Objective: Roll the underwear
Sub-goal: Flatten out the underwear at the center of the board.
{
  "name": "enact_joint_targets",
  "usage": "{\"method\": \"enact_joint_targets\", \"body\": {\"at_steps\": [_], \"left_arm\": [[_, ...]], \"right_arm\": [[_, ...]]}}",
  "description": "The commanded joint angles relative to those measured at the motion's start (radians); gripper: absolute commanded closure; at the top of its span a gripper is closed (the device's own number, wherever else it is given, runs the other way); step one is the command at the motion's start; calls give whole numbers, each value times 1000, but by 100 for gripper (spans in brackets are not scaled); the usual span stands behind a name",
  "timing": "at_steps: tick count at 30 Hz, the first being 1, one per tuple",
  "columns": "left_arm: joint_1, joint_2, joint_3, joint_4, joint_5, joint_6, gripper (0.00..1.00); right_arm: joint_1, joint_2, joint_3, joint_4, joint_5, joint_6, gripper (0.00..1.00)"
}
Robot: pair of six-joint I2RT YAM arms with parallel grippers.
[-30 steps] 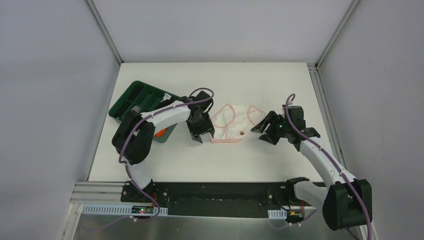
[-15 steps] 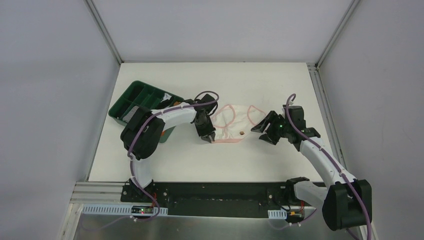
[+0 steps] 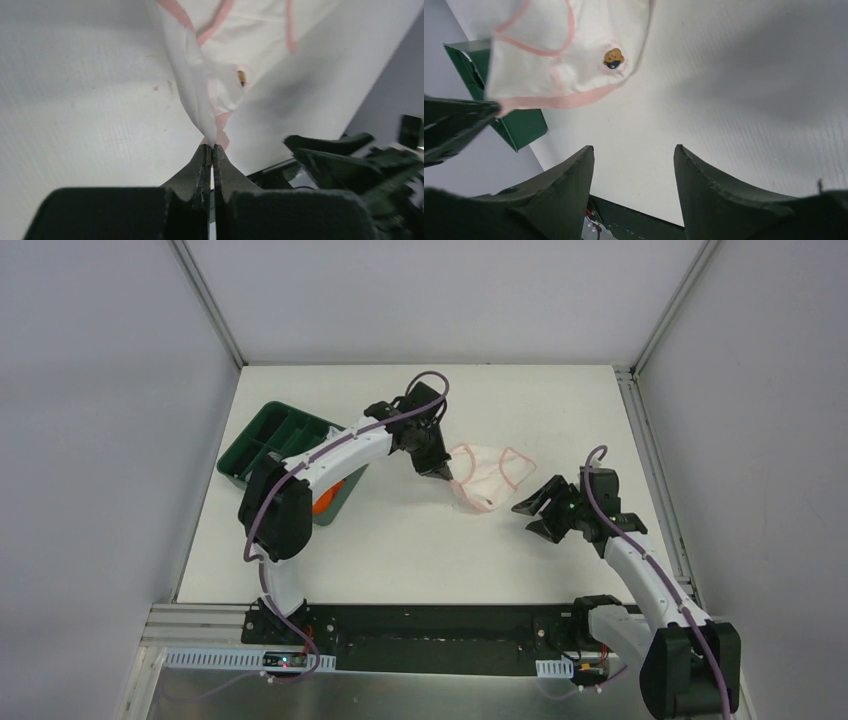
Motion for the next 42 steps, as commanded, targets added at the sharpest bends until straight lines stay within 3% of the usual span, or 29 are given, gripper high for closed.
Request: {"method": "enact_joint_targets", "body": {"at_steps": [1, 5, 10, 15, 20, 21, 22, 24, 27, 31, 34, 37, 42], "left_arm": [[-5, -78, 137, -47, 67, -3, 100], [-10, -71, 272, -48, 60, -20, 100], [-14, -34, 446, -50, 66, -22, 100], [-15, 21, 598, -72, 91, -11, 100], [-14, 34, 687, -90, 78, 8, 100], [-15, 31, 691, -90, 79, 6, 100], [-15, 28, 693, -91, 78, 4, 100], [-15, 22, 690, -92, 79, 1, 100], [-15, 13, 687, -94, 70, -1, 100], [-15, 1, 688, -93, 40, -13, 100], [-14, 0, 703, -92, 24, -21, 100], [-14, 1, 717, -92, 8, -39, 100], [-14, 5, 762, -92, 12, -61, 100]], "right_arm": [[-5, -70, -51, 21, 9, 61, 38], [-7, -125, -70, 17, 78, 89, 34], [-3, -85, -53, 27, 30, 42, 32], [34, -83, -115, 188, 3, 102, 32], [232, -86, -109, 308, 29, 146, 32], [311, -99, -79, 290, 147, 146, 36], [383, -108, -53, 279, 280, 15, 40], [469, -110, -26, 290, 372, -26, 37], [482, -97, -65, 385, 431, 86, 32], [478, -78, -196, 615, 442, 427, 31], [486, -22, -350, 1009, 462, 665, 31], [487, 28, -404, 1198, 502, 727, 32], [487, 61, -404, 1279, 552, 685, 31]]}}
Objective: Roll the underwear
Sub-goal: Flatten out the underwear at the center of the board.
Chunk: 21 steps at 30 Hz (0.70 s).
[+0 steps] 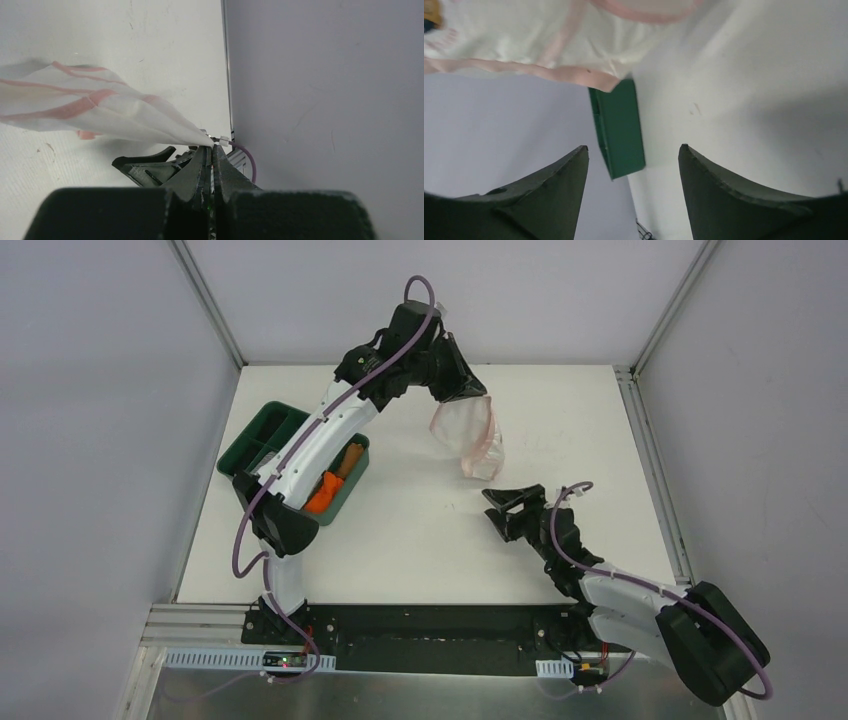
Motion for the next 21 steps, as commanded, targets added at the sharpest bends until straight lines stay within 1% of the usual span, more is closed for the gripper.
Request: {"method": "enact_joint_targets", "body": {"at_steps": [1, 3, 5, 10, 15, 17, 21], "left_arm": [[-7, -25, 81, 5, -7, -27, 100], [-7, -28, 90, 5, 0, -27, 100], [-7, -34, 86, 5, 2, -30, 100], [-7, -52, 79, 5, 3, -32, 100], [-7, -62, 83, 6, -5, -25, 100], [-7, -62, 82, 5, -2, -23, 100], [-7, -59, 87, 6, -1, -25, 100]], "right_arm": [[5, 13, 40, 257, 72, 22, 31], [5, 13, 86, 171, 60, -27, 31], [5, 30, 122, 141, 42, -52, 30], [5, 161, 147, 275, 11, 8, 30], [6, 310, 152, 473, -19, 87, 29], [11, 329, 159, 480, -26, 90, 29], [19, 327, 169, 419, -10, 66, 28]]}}
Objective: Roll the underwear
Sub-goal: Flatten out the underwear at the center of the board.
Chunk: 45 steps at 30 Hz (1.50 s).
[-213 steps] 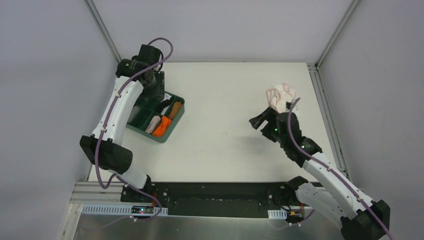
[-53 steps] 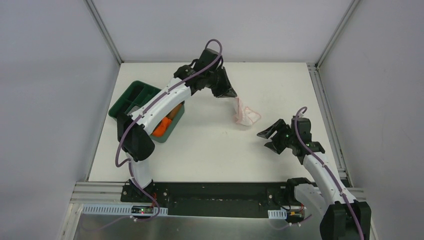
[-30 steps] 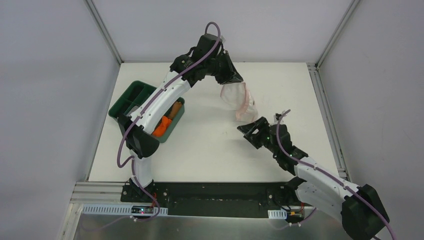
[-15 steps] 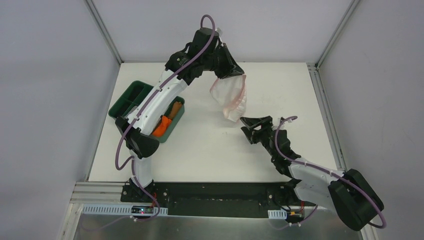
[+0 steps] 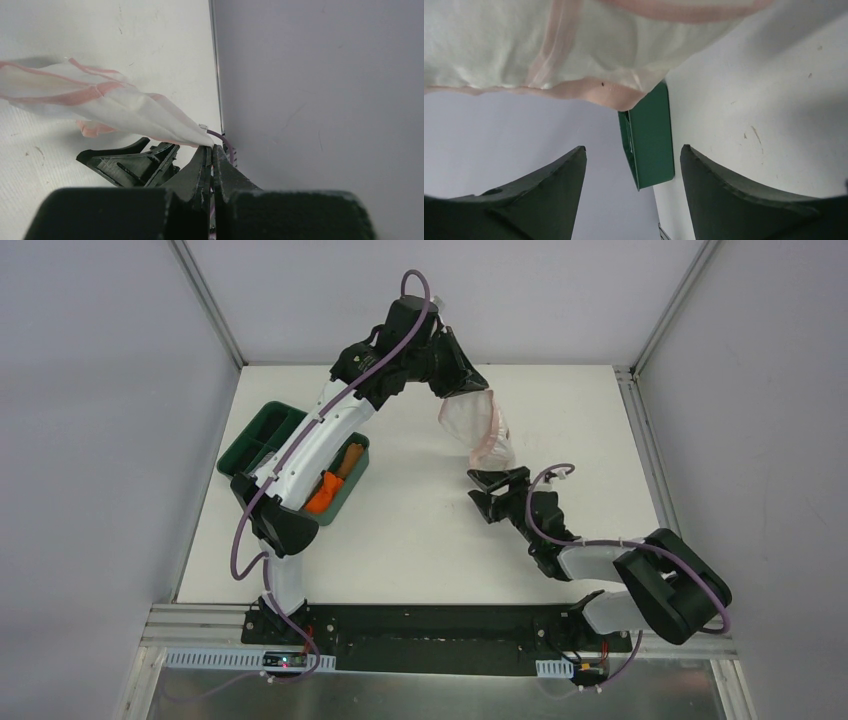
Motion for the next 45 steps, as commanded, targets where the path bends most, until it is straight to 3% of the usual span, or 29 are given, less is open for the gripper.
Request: {"method": "enact_joint_targets", "body": {"at_steps": [1, 10, 17, 21, 24, 27, 34, 37, 38, 42, 45], "left_arm": [[-7, -57, 39, 12, 2, 0, 100], [-7, -65, 37, 14, 12, -1, 100], [-7, -87, 11, 24, -16, -1, 100], [-7, -90, 9, 27, -14, -1, 100], [-6, -102, -12, 28, -22, 0, 100], [-5, -123, -45, 34, -32, 0, 100], [2, -138, -92, 37, -22, 2, 100], [2, -135, -98, 35, -32, -1, 100], [2, -134, -102, 34, -38, -7, 100], [3, -130, -128, 10, -76, -50, 100], [3, -132, -172, 5, -93, -88, 100]], "right_arm": [[11, 2, 53, 77, -1, -9, 28], [17, 13, 218, -223, 44, -190, 29], [17, 31, 298, -426, 69, -237, 42], [17, 20, 297, -485, 98, -261, 68], [17, -23, 315, -614, 160, -292, 100], [14, -84, 328, -751, 225, -375, 100], [-27, -315, 246, -839, 200, -491, 99], [-18, -384, 241, -847, 126, -567, 64], [-6, -390, 251, -858, 104, -602, 59], [99, -388, 306, -916, 153, -755, 51], [137, -369, 300, -889, 188, -760, 47]]}}
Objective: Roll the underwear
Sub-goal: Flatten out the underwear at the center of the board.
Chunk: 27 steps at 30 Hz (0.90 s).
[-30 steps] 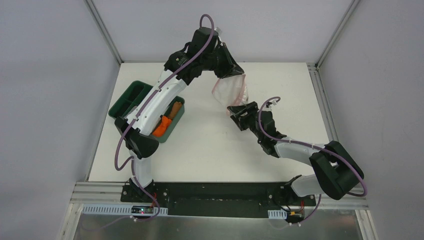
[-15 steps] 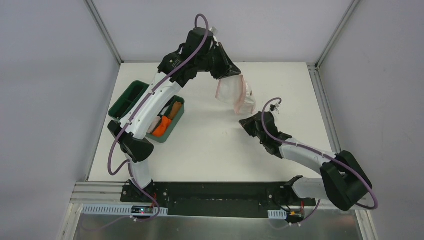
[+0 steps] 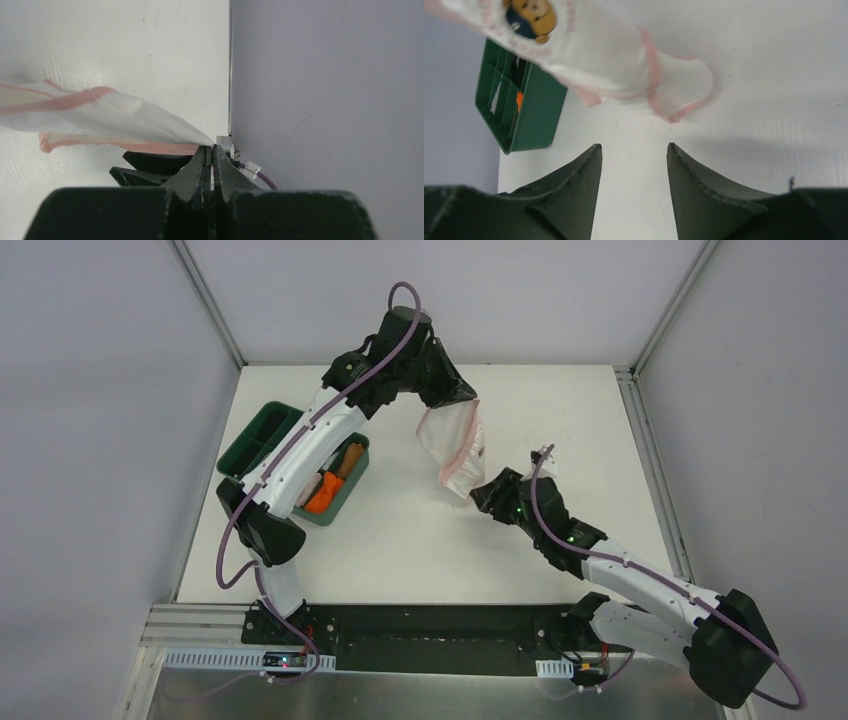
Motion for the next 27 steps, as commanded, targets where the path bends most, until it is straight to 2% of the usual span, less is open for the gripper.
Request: {"method": "enact_joint_targets", "body": {"at_steps": [1, 5, 9, 14, 20, 23, 27], "left_arm": [[1, -43, -48, -1, -43, -64, 100], [1, -43, -51, -1, -38, -73, 100], [1, -48, -40, -1, -30, -59, 100], [2, -48, -60, -1, -41, -17, 100], [85, 29, -98, 2, -39, 121, 100], [121, 98, -136, 20, -106, 253, 100], [199, 217, -154, 24, -16, 278, 100]], "right_arm": [[49, 24, 43, 7, 39, -88, 46], [107, 95, 56, 85, 78, -44, 45], [178, 164, 96, 92, 261, -96, 45], [177, 174, 36, 184, 351, -180, 45], [159, 144, -28, 186, 336, -68, 41], [156, 167, -15, 158, 267, -31, 39], [155, 215, 27, 129, 214, 33, 38]]}}
